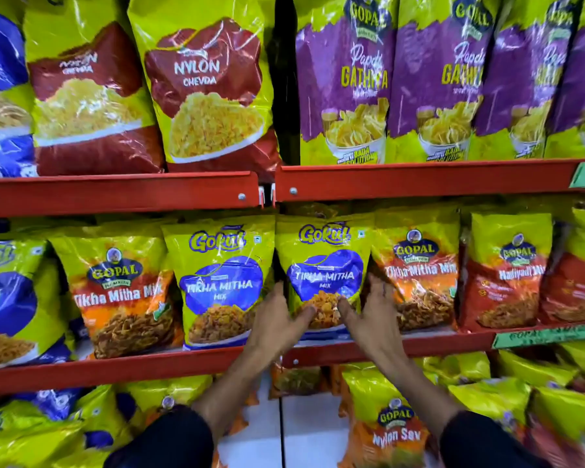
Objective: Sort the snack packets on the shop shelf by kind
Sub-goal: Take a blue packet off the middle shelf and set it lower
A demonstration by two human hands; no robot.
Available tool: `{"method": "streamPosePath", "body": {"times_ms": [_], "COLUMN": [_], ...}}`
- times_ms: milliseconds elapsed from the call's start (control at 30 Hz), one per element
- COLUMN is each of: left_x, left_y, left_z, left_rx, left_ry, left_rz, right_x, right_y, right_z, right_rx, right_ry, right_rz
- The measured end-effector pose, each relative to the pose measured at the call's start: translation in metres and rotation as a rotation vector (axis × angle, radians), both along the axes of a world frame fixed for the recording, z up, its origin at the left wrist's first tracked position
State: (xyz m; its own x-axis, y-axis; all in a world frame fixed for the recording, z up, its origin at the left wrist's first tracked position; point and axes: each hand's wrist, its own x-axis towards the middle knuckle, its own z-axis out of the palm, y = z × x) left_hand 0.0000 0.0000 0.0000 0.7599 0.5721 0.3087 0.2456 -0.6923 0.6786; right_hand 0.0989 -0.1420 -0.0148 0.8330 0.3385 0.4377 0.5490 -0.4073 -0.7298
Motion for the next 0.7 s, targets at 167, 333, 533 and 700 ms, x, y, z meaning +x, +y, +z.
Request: {"method": "streamPosePath", "body": {"times_ms": [167,333,533,700], "left_x": [0.024,0.035,0.031,0.014], "left_y": [0.009,0.026,0.025,0.007], "left_z": [-0.003,-0.015,-0.022,-0.011], "left_rx": [-0.187,-0.349,-0.369,-0.359], "left_ry": [0.079,0.040,-0.147,-0.303], "left_rz": [-0.019,-0.077,-0.130,-0.152], "right_x": [0.019,0.041,0.046,0.039], "right_y": [0.003,-0.002,-0.012,-0.026], "right_z": [-0.004,-0.008,-0.010,-0.008], "right_rx": [-0.002,0.094,0.205,0.338], "right_ry": [0.297,0.508,0.459,0.378], "right_rz": [0.116,0.342,0.439,0.468]}}
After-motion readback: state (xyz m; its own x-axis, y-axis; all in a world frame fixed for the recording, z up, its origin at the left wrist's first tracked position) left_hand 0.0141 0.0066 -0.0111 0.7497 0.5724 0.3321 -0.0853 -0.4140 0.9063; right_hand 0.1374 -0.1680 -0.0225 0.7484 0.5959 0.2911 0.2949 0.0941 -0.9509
